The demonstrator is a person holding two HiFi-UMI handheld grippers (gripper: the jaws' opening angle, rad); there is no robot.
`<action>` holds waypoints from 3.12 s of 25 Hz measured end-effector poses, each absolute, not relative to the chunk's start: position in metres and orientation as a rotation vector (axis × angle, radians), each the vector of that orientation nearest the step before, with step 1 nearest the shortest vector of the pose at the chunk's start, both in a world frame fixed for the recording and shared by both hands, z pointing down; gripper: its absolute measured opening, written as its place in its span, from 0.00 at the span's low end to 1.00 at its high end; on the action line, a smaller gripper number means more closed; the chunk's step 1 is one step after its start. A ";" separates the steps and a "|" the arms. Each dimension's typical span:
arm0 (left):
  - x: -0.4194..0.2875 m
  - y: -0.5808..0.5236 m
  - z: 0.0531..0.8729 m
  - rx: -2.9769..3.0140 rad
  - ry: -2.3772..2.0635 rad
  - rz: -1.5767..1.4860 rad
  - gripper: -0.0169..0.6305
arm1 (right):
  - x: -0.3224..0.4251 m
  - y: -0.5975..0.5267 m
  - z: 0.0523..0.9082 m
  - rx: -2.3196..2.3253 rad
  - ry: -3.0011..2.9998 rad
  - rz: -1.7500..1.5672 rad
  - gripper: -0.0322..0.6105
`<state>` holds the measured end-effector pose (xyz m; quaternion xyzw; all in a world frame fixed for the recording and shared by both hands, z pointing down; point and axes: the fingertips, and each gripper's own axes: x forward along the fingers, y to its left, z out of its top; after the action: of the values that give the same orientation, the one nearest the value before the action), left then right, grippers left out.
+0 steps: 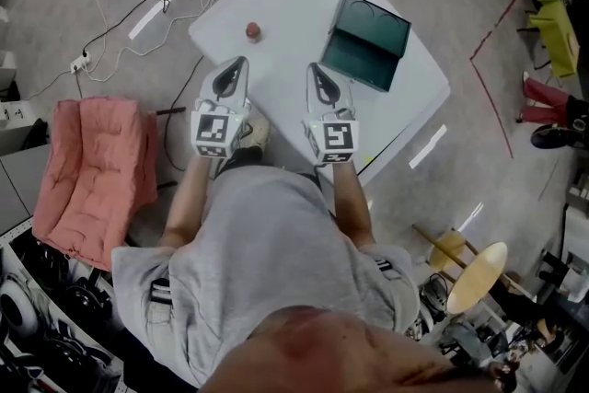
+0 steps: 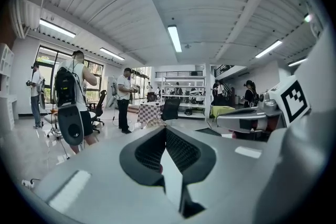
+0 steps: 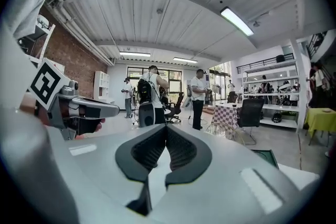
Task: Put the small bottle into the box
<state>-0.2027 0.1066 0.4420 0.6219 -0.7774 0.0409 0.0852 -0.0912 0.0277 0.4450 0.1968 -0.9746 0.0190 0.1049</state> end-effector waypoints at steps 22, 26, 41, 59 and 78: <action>-0.283 0.039 0.549 1.863 -2.062 0.222 0.04 | -0.167 -0.022 0.540 0.675 -2.679 0.214 0.05; -0.286 0.034 0.564 1.857 -2.036 0.267 0.04 | -0.172 -0.024 0.556 0.661 -2.649 0.245 0.05; -0.288 0.013 0.589 1.859 -1.957 0.293 0.17 | -0.169 -0.041 0.569 0.684 -2.603 0.271 0.05; -0.289 -0.013 0.628 1.820 -1.877 0.394 0.40 | -0.151 -0.060 0.576 0.775 -2.573 0.293 0.05; -0.292 -0.017 0.637 1.787 -1.947 0.467 0.25 | -0.140 -0.069 0.573 0.839 -2.562 0.307 0.05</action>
<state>-0.2916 -0.0169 0.6375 0.6485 -0.7066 0.1693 0.2269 -0.1397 -0.0694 0.5734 0.3022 -0.9227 0.1105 0.2124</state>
